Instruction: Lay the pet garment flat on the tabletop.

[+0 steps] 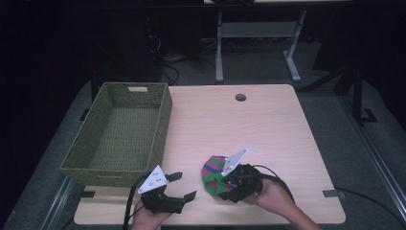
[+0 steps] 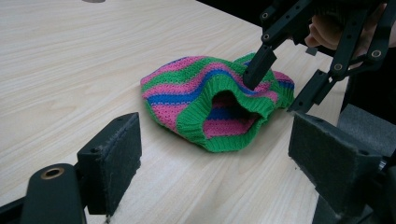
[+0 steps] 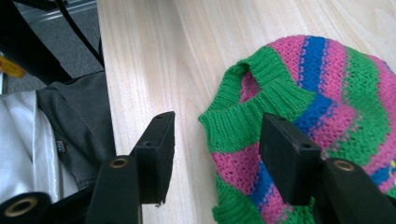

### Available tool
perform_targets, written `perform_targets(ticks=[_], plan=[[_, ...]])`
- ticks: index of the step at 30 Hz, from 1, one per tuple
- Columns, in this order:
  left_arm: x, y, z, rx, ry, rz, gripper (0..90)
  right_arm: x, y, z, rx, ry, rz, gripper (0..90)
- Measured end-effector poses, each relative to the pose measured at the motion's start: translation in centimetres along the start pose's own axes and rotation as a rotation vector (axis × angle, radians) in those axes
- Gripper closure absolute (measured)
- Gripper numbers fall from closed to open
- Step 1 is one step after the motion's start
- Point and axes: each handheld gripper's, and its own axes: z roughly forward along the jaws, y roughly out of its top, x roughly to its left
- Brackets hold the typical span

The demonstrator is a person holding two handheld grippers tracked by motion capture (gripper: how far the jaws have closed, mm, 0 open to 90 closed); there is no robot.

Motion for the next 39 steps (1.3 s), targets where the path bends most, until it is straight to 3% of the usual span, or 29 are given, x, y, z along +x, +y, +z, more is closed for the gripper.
perform_targets(ticks=[8,21,25,29,33,39], plan=[[0.0,0.0,0.0,-0.005,0.003,-0.010,16.8,-0.3,0.1,0.8,0.028,-0.027,-0.024,53.8],[0.1,-0.1,-0.1,0.001,0.004,-0.014,16.8,-1.0,-0.3,1.2,0.032,-0.014,0.007,77.4],[0.3,-0.1,-0.2,-0.004,0.012,-0.012,16.8,-1.1,-0.3,0.8,-0.002,-0.012,0.007,79.6],[0.5,-0.1,-0.5,-0.012,0.011,-0.036,16.8,-1.4,-0.5,0.2,-0.025,-0.002,0.007,82.0],[0.3,0.0,-0.3,0.006,0.026,-0.012,16.9,-1.9,-0.8,-0.6,-0.063,0.012,0.020,82.8],[0.1,0.4,-0.3,-0.013,-0.001,-0.025,17.9,-2.7,-1.3,-2.0,-0.109,0.024,0.041,84.1]])
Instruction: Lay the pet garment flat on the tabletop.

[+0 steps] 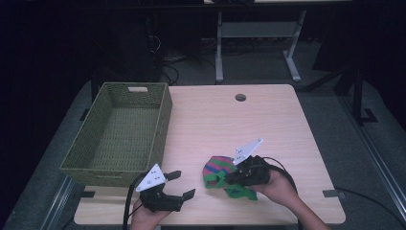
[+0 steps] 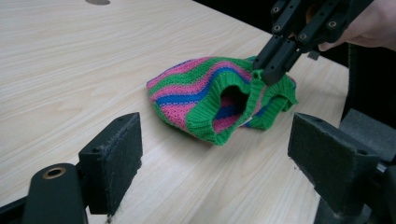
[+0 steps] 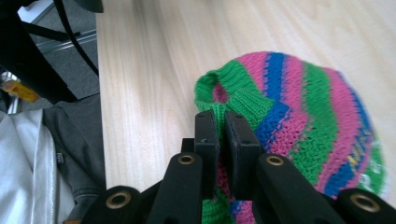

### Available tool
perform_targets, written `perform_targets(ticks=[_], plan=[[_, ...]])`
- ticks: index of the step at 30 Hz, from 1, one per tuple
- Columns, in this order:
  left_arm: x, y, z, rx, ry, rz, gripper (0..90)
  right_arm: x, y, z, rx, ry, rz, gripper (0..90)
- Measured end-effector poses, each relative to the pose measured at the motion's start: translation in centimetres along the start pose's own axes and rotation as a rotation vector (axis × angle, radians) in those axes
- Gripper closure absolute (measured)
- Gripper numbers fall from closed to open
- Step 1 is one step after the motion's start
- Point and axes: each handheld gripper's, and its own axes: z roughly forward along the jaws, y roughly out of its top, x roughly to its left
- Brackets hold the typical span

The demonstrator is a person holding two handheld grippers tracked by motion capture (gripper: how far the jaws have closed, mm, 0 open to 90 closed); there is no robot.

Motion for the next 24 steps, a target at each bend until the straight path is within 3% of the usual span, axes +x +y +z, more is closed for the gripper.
perform_targets(ticks=[10,17,24], plan=[[-1.2,1.0,1.1,0.025,-0.046,0.065,19.2,-0.9,0.1,-2.4,-0.086,0.012,0.027,84.6],[-0.8,1.8,2.8,0.056,-0.057,0.091,20.7,-1.3,-0.2,-4.2,-0.136,0.035,0.042,84.7],[-0.6,2.6,4.1,0.056,-0.088,0.116,23.2,-2.1,-1.0,-5.7,-0.188,0.059,0.053,84.7]])
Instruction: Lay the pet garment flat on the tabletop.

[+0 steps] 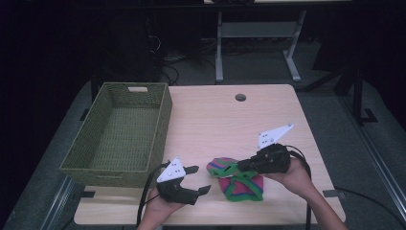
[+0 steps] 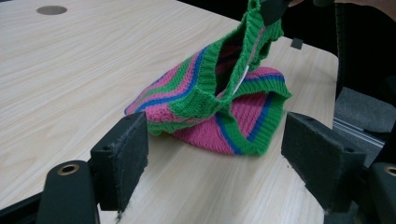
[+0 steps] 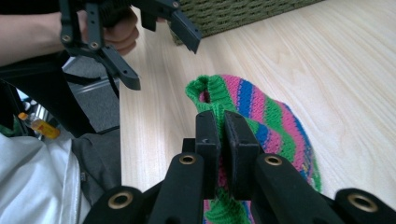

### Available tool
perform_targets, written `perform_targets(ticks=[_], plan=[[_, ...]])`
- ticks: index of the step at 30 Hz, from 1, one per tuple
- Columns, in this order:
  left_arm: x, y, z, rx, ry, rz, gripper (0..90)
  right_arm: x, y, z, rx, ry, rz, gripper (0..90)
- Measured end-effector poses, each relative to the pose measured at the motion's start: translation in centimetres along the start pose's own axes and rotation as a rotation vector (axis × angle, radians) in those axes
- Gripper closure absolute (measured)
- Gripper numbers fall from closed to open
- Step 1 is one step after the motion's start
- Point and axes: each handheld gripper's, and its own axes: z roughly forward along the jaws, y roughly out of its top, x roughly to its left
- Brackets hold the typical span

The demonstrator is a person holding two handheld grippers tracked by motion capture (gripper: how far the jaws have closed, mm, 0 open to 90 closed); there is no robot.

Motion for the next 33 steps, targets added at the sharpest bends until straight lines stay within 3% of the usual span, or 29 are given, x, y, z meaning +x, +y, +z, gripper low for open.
perform_targets(ticks=[5,12,16,20,23,28,33], plan=[[0.6,0.5,0.8,0.006,-0.031,0.017,26.4,-0.3,-0.2,-1.1,-0.029,0.015,0.005,84.7],[1.4,1.0,2.0,-0.003,-0.031,0.043,30.8,-0.5,-0.1,-1.8,-0.045,0.024,0.001,84.7],[2.1,0.8,3.1,0.001,-0.050,0.031,35.3,-0.7,-0.1,-2.0,-0.051,0.021,0.008,84.6],[2.4,0.8,4.0,0.002,-0.064,0.043,46.5,-0.9,-0.2,-2.2,-0.046,0.021,0.009,84.6],[2.5,0.8,4.2,-0.009,-0.075,0.059,60.0,-1.1,-0.3,-2.3,-0.050,0.018,0.012,84.6],[2.7,0.9,4.3,-0.022,-0.082,0.053,76.2,-1.2,-0.5,-2.5,-0.052,0.011,0.016,84.6],[2.9,1.3,4.2,-0.028,-0.074,0.057,81.3,-1.3,-0.7,-2.8,-0.052,0.004,0.026,84.7]])
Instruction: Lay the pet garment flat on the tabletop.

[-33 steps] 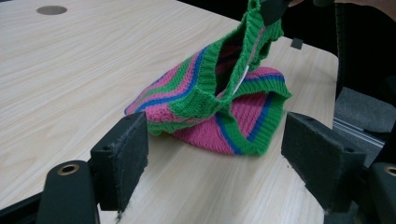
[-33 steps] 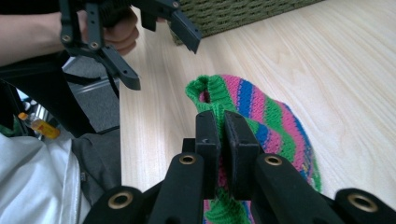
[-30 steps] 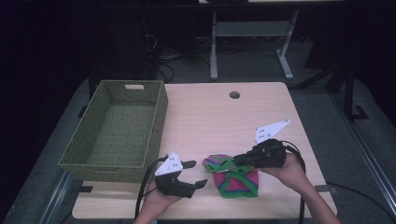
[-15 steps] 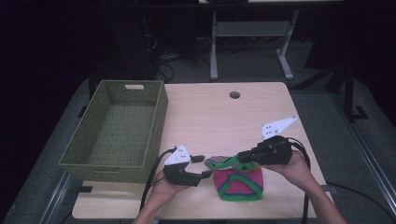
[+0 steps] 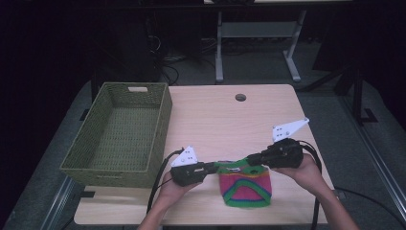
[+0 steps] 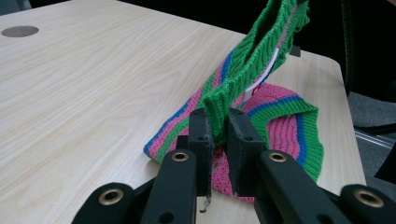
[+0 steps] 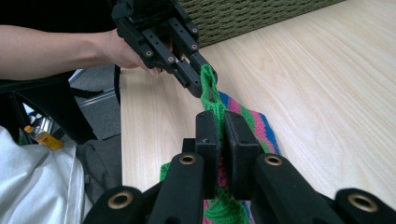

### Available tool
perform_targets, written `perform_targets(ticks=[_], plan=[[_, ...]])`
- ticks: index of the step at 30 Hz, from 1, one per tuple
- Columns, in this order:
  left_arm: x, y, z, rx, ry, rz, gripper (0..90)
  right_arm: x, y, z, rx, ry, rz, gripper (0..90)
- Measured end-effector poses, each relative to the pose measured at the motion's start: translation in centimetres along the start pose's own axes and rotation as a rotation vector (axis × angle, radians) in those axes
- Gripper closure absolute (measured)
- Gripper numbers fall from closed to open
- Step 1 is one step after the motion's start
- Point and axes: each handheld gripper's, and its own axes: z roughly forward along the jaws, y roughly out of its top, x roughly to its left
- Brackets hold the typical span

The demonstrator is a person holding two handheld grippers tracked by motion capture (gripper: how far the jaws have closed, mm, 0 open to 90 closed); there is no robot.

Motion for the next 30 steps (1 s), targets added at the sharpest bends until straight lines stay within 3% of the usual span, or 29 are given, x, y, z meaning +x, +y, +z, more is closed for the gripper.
perform_targets(ticks=[7,20,30], plan=[[0.1,1.3,-0.1,-0.026,0.009,-0.003,82.1,-0.1,-0.2,-0.4,-0.003,-0.011,-0.002,84.7],[0.4,3.3,0.3,-0.019,0.031,0.007,82.4,-0.2,-0.3,-1.5,-0.008,-0.041,0.007,84.7],[1.2,4.8,0.3,-0.018,0.059,0.013,82.4,-0.7,-0.1,-1.1,-0.002,-0.039,0.008,84.6]])
